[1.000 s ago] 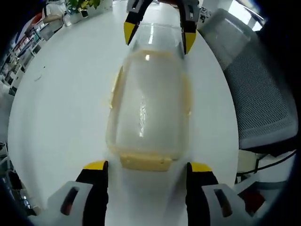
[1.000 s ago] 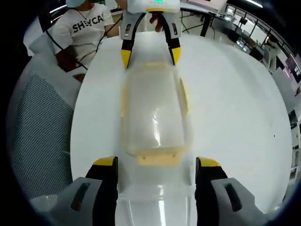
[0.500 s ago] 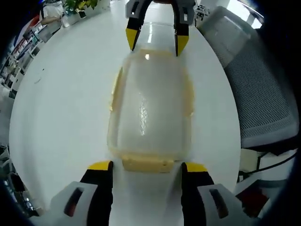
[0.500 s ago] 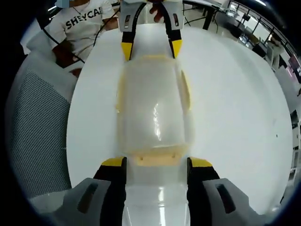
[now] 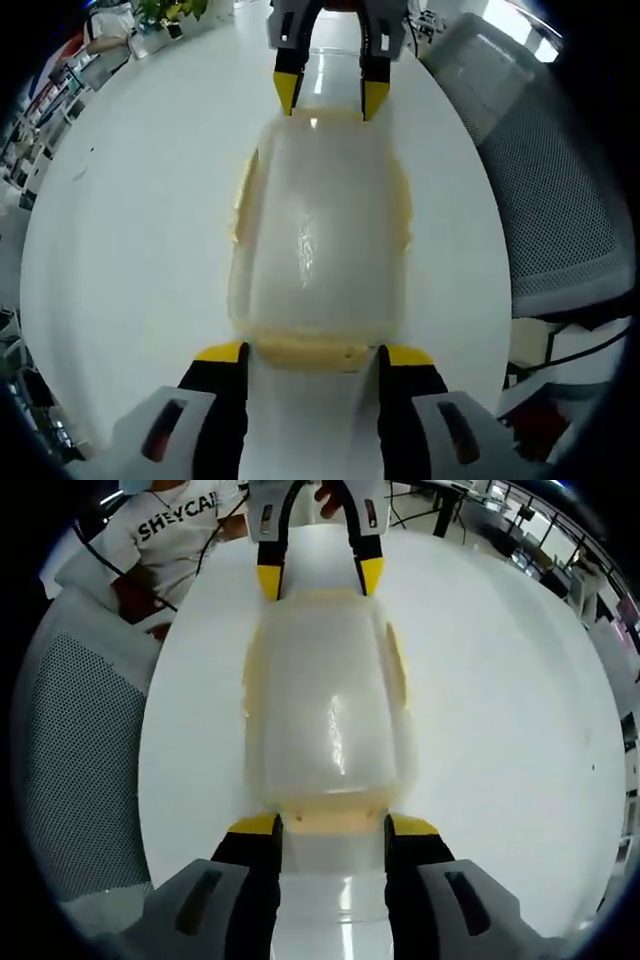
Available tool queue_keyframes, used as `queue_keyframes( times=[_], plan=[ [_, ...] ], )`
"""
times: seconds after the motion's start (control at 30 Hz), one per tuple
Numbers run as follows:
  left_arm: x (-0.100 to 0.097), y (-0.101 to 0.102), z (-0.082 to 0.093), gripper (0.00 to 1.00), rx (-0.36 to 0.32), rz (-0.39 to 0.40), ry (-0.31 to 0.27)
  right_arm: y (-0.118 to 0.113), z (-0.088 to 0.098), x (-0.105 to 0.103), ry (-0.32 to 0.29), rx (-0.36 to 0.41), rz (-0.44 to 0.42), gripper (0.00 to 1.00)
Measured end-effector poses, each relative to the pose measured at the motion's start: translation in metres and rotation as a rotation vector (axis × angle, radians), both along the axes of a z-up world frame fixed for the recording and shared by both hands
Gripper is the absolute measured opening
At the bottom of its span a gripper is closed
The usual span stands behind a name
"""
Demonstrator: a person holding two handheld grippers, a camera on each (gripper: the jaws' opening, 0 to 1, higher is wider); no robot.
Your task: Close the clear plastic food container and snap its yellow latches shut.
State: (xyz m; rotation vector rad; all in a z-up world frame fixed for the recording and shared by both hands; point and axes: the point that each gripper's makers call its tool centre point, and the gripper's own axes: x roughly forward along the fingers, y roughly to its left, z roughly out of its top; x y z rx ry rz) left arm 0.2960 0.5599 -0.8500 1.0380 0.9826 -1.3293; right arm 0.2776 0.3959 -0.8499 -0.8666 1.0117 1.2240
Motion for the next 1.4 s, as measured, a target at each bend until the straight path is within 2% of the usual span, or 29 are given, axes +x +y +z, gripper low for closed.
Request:
queue_keyframes(
  times=[0.37, 0.5, 0.6, 0.7, 0.8, 0.87, 0.93, 0.97, 1.0, 1.03, 1.3, 1.4],
  plan=[
    [-0.0018, -0.0021, 0.001, 0.44, -0.001, -0.004, 0.0, 0.0026, -0.0016, 0.0011, 0.003, -0.022, 0.003, 0.38],
    [-0.0023, -0.0033, 0.0007, 0.46, -0.005, 0.013, 0.0, 0.0038, -0.0017, 0.0009, -0.002, -0.04, 0.047, 0.38],
    [-0.0034, -0.006, 0.0008, 0.5, -0.032, 0.044, 0.0, 0.0047, -0.002, -0.0002, 0.001, -0.065, 0.051, 0.38],
    [-0.006, -0.0077, 0.0007, 0.58, -0.088, 0.032, -0.001, 0.0043, -0.0029, 0.0001, 0.006, -0.103, 0.048, 0.38],
    [-0.0032, -0.0084, 0.0015, 0.55, -0.125, 0.073, -0.003, 0.0021, -0.0023, 0.0015, 0.012, -0.098, 0.05, 0.37],
    [-0.0017, -0.0093, 0.0022, 0.51, -0.111, 0.069, 0.0, 0.0013, -0.0022, 0.0008, 0.015, -0.085, 0.067, 0.36],
    [-0.002, -0.0035, 0.0027, 0.44, -0.029, -0.026, -0.001, 0.0004, -0.0015, 0.0009, 0.021, -0.078, 0.079, 0.36],
    [-0.0022, -0.0003, 0.0039, 0.34, 0.015, -0.109, -0.002, -0.0001, -0.0015, 0.0006, 0.024, -0.079, 0.088, 0.35],
    [-0.0021, -0.0016, 0.0023, 0.34, 0.018, -0.073, 0.003, 0.0049, -0.002, 0.0017, 0.005, -0.064, 0.162, 0.35],
    [-0.0036, -0.0045, 0.0017, 0.34, 0.014, -0.075, 0.004, 0.0023, -0.002, 0.0017, 0.018, -0.08, 0.102, 0.35],
    [-0.0043, -0.0044, 0.0007, 0.33, 0.086, -0.058, -0.008, 0.0016, -0.0003, 0.001, 0.012, -0.093, 0.102, 0.35],
    [-0.0037, -0.0021, 0.001, 0.32, 0.08, -0.049, -0.007, 0.0014, 0.0, 0.0012, 0.013, -0.092, 0.097, 0.34]
  ],
)
